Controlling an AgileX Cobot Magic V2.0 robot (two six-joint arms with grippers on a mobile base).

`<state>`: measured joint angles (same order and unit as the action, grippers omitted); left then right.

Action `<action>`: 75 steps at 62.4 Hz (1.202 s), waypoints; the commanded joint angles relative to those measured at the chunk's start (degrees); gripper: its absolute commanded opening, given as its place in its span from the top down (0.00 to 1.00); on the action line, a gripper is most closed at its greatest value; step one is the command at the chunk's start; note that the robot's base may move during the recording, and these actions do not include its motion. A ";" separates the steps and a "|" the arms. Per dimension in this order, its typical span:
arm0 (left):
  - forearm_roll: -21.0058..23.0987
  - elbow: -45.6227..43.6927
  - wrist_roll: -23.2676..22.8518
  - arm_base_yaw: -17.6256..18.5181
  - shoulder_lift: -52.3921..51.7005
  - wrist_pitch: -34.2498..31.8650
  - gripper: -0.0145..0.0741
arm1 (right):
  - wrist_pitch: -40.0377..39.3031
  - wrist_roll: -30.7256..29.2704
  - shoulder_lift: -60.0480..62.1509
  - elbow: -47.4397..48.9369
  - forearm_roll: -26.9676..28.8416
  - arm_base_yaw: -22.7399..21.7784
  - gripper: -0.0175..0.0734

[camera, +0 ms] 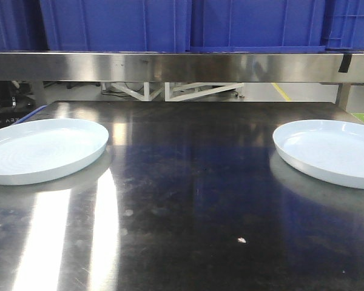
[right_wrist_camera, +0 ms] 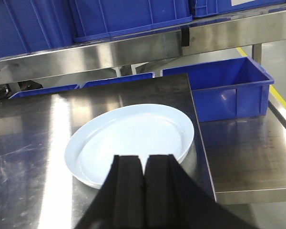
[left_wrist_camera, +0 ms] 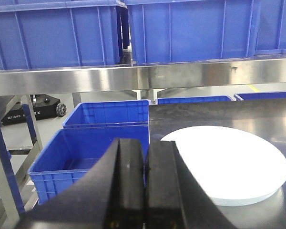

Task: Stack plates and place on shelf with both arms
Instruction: 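Move the left gripper down toward the white plate nearest it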

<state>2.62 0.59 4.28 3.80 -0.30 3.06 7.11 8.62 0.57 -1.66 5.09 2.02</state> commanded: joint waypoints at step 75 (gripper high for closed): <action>1.04 -23.77 -0.35 -0.01 15.08 12.81 0.74 | -5.30 -0.37 1.05 0.95 -0.47 -0.36 0.75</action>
<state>3.27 -14.44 4.28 3.80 8.51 15.80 7.11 8.62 0.57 -1.66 5.09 2.02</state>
